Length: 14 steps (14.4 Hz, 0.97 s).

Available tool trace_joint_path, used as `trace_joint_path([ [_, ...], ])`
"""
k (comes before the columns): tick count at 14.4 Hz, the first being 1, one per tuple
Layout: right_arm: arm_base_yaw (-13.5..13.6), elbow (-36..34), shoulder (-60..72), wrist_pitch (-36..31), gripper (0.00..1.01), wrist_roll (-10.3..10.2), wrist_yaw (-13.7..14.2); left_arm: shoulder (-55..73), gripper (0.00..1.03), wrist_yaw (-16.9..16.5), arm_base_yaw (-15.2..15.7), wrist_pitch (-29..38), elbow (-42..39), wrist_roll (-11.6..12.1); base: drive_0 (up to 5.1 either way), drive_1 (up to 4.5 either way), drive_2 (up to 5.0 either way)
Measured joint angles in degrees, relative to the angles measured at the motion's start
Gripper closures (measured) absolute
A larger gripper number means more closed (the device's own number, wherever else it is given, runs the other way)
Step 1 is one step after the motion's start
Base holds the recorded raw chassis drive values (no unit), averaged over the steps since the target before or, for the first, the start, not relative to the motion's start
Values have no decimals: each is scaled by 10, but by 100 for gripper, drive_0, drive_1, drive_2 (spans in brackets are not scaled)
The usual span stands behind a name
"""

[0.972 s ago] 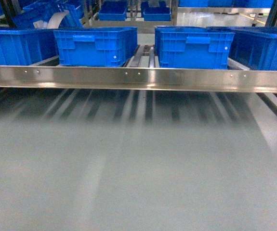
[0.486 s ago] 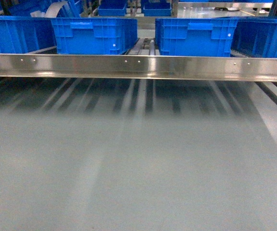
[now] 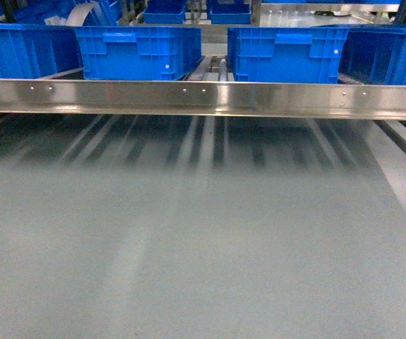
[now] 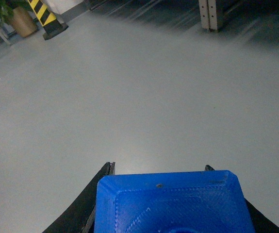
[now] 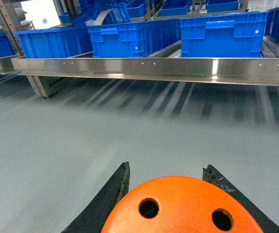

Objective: Sort blue parts and orange caps into right shelf containers

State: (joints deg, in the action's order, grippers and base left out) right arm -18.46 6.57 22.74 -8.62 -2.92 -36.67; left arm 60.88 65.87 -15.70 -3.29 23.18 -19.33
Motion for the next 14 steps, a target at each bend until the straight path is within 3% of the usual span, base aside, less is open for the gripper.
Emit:
trace_joint_path([
  [14, 0, 0, -3, 0, 60, 0, 0, -2, 58, 1, 0, 0, 0, 0, 0, 0, 0],
])
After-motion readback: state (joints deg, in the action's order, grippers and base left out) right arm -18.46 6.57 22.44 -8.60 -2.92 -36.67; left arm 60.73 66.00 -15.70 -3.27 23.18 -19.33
